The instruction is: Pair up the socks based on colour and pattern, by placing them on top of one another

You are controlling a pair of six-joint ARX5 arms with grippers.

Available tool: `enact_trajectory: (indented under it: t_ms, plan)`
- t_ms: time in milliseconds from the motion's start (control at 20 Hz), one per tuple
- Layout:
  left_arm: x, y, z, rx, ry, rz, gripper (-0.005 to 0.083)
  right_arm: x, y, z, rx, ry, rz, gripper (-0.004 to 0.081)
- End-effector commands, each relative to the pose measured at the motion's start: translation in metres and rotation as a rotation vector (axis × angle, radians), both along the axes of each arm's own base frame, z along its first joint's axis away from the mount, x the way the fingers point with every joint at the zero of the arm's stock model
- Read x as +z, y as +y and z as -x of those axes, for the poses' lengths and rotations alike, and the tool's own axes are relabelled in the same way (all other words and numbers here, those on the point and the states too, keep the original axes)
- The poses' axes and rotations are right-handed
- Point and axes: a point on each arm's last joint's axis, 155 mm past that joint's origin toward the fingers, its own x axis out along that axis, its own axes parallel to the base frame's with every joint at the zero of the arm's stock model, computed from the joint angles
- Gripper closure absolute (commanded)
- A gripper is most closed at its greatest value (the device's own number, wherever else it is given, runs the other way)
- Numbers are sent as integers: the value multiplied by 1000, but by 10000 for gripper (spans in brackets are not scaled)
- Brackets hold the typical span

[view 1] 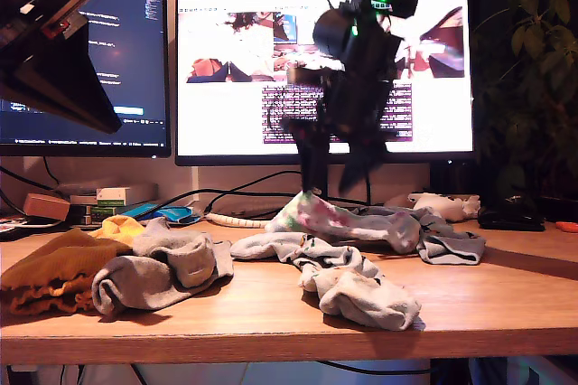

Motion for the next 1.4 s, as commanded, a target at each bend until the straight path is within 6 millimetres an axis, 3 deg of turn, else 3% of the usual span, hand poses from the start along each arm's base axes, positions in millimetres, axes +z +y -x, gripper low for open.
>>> enact_trajectory:
  t_ms: [0, 200, 400, 850, 950, 1050, 1200, 1350]
  plan:
    - [0, -1, 2, -4, -3, 5, 796, 13, 8, -3, 22, -44, -17, 274]
    - [0, -2, 3, -8, -1, 9, 796, 4, 9, -11, 3, -43, -36, 274]
    - [1, -4, 4, -21, 2, 21, 796, -3, 24, -9, 11, -6, -113, 274]
    - [0, -4, 5, -20, 9, 19, 796, -44, 26, -6, -25, 90, -121, 315]
    - [0, -4, 5, -20, 9, 19, 796, -46, 28, -5, -24, 96, -130, 418]
    - [0, -4, 5, -20, 10, 19, 796, -36, 34, -13, -20, 52, -157, 738]
    - [-1, -4, 6, -18, 14, 20, 796, -11, 36, -22, -26, -8, -180, 783]
    - [-1, -4, 6, -18, 15, 20, 796, 12, 19, -17, -67, -13, -122, 783]
